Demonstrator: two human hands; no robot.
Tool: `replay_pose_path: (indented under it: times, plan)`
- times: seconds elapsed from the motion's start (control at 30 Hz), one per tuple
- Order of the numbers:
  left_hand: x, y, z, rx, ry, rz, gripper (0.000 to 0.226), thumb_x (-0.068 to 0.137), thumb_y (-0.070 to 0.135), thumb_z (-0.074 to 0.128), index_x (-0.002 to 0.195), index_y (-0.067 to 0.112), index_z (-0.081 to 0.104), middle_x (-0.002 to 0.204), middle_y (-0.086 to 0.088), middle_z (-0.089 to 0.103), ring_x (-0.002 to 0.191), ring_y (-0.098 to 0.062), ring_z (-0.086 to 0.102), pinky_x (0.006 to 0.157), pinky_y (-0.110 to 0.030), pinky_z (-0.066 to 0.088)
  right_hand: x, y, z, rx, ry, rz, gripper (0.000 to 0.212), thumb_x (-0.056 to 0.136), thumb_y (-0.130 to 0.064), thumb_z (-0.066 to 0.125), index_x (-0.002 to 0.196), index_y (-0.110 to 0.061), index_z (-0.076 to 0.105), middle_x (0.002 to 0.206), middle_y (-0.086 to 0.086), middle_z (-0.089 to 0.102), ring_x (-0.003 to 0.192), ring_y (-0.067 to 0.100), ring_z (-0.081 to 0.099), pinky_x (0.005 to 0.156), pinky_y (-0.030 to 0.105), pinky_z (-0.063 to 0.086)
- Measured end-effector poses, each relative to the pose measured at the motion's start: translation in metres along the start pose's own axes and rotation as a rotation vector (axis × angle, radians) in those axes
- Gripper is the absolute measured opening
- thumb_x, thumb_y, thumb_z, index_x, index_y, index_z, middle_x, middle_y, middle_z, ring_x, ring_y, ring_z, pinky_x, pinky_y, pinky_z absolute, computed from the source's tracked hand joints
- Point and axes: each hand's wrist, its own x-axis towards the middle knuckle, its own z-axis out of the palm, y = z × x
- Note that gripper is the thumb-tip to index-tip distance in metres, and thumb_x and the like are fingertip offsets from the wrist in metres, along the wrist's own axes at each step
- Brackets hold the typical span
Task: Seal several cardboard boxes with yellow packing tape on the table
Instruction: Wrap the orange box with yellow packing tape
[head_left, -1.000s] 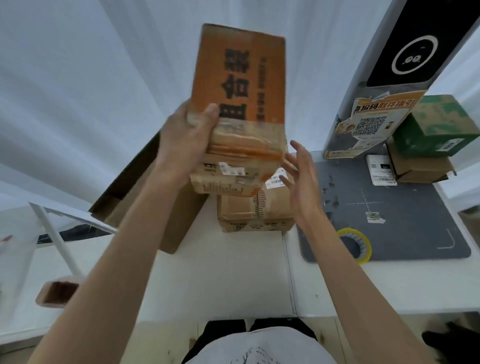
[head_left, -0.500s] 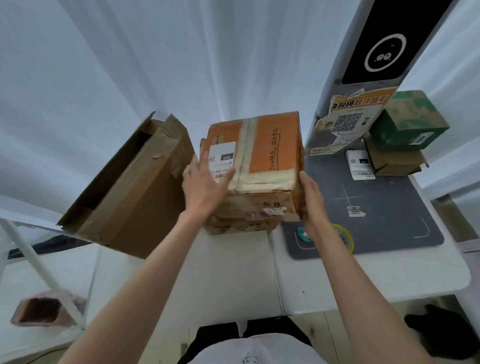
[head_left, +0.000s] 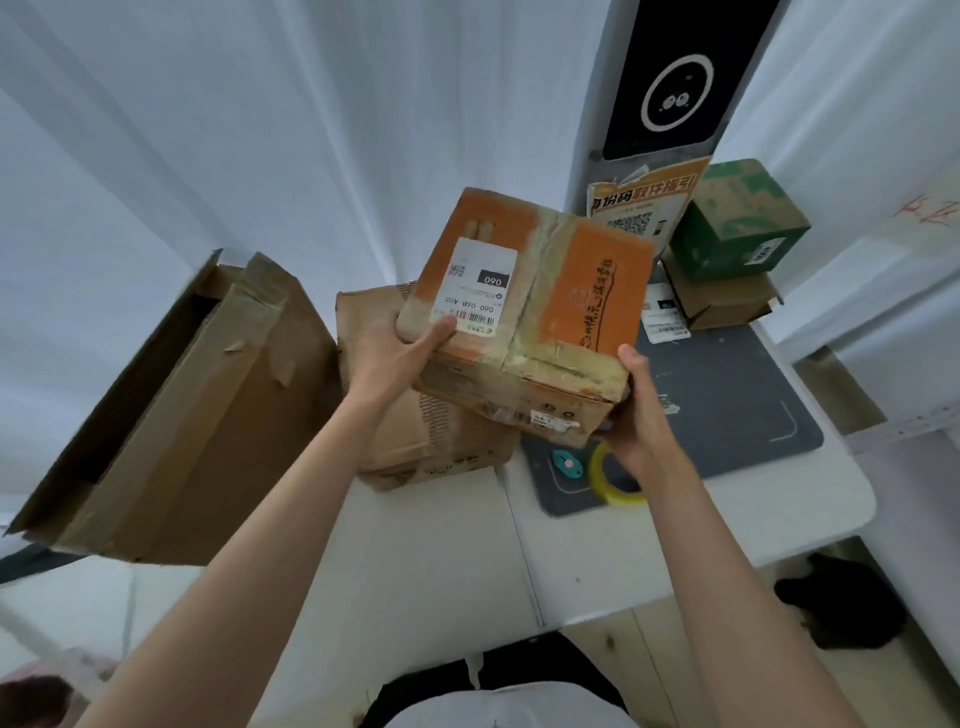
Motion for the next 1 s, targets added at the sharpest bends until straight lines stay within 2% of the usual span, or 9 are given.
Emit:
replay_pose_path:
  times: [0.1,0.2,0.27,0.37,0.43,0.57,0.7,0.83,1.0]
  plan:
    - [0.009,0.021,0.029,-0.001,-0.048,0.084,0.055,0.09,0.067,0.058,0.126,0.025,0.057,0.114,0.009,0.064,0.113,-0.015,0.06,0.094,-0.034,0.053,-0.011,0.01,-0.018,0.222,0.113,-0.002,0.058,0.092,-0.068,0.047,0.134,-0.031,0.063,0.13,0.006,0.069,0.123,0.032,0.061,0.104,0.059,0.046]
    - [0.01,0.027,0.056,0.149,-0.134,0.115,0.074,0.097,0.064,0.048,0.153,0.018,0.037,0.158,-0.005,0.037,0.146,-0.023,0.034,0.119,-0.044,0.03,-0.025,0.021,-0.027,0.369,0.238,-0.007,0.042,0.098,-0.059,0.045,0.12,-0.03,0.066,0.11,0.004,0.076,0.113,0.028,0.064,0.104,0.058,0.046]
    - [0.011,0.022,0.067,0.245,-0.153,0.111,0.073,0.101,0.058,0.046,0.156,0.012,0.033,0.162,-0.008,0.03,0.149,-0.024,0.028,0.119,-0.042,0.026,-0.024,0.034,-0.031,0.471,0.324,0.013,0.042,0.095,-0.058,0.053,0.122,-0.029,0.065,0.116,0.008,0.071,0.111,0.029,0.063,0.102,0.059,0.048]
    - [0.012,0.0,0.068,0.355,-0.193,0.065,0.068,0.1,0.051,0.053,0.152,0.01,0.039,0.158,-0.009,0.034,0.146,-0.025,0.033,0.117,-0.04,0.029,-0.007,0.051,-0.032,0.509,0.398,0.064,0.085,0.071,-0.067,0.079,0.144,-0.038,0.047,0.144,0.011,0.055,0.128,0.038,0.055,0.096,0.068,0.049]
    - [0.011,-0.022,0.061,0.382,-0.175,-0.016,0.069,0.098,0.047,0.06,0.152,0.011,0.038,0.158,-0.01,0.034,0.143,-0.027,0.036,0.116,-0.043,0.032,0.019,0.065,-0.032,0.556,0.477,0.106,0.105,0.056,-0.071,0.086,0.146,-0.041,0.041,0.145,0.009,0.053,0.128,0.038,0.055,0.095,0.069,0.048]
    - [-0.001,-0.072,0.03,0.375,-0.026,-0.134,0.079,0.092,0.039,0.07,0.154,0.008,0.032,0.158,-0.013,0.03,0.144,-0.03,0.035,0.118,-0.047,0.033,0.043,0.052,0.007,0.554,0.523,0.089,0.113,0.053,-0.077,0.083,0.147,-0.037,0.035,0.144,0.003,0.052,0.126,0.029,0.054,0.104,0.058,0.047]
    - [-0.008,-0.119,0.0,0.256,0.015,-0.323,0.093,0.088,0.035,0.077,0.158,0.009,0.021,0.161,-0.013,0.023,0.146,-0.031,0.033,0.118,-0.047,0.033,0.066,0.057,0.021,0.514,0.552,0.105,0.111,0.061,-0.062,0.088,0.15,-0.036,0.026,0.143,0.002,0.049,0.127,0.027,0.051,0.102,0.053,0.05]
    - [-0.015,-0.153,-0.01,0.202,-0.112,-0.359,0.103,0.087,0.039,0.077,0.163,0.023,0.009,0.166,-0.008,0.018,0.151,-0.032,0.024,0.119,-0.056,0.031,0.077,0.065,0.03,0.427,0.505,0.229,0.077,0.09,-0.043,0.072,0.152,-0.021,0.032,0.144,0.014,0.051,0.128,0.034,0.054,0.106,0.048,0.048]
    - [-0.021,-0.167,-0.003,0.199,-0.142,-0.312,0.104,0.092,0.037,0.072,0.162,0.035,-0.005,0.169,-0.001,0.013,0.152,-0.03,0.02,0.12,-0.058,0.028,0.067,0.075,0.076,-0.161,0.408,0.313,0.034,0.098,-0.025,0.062,0.124,-0.004,0.059,0.126,0.013,0.066,0.099,0.02,0.06,0.086,0.033,0.05]
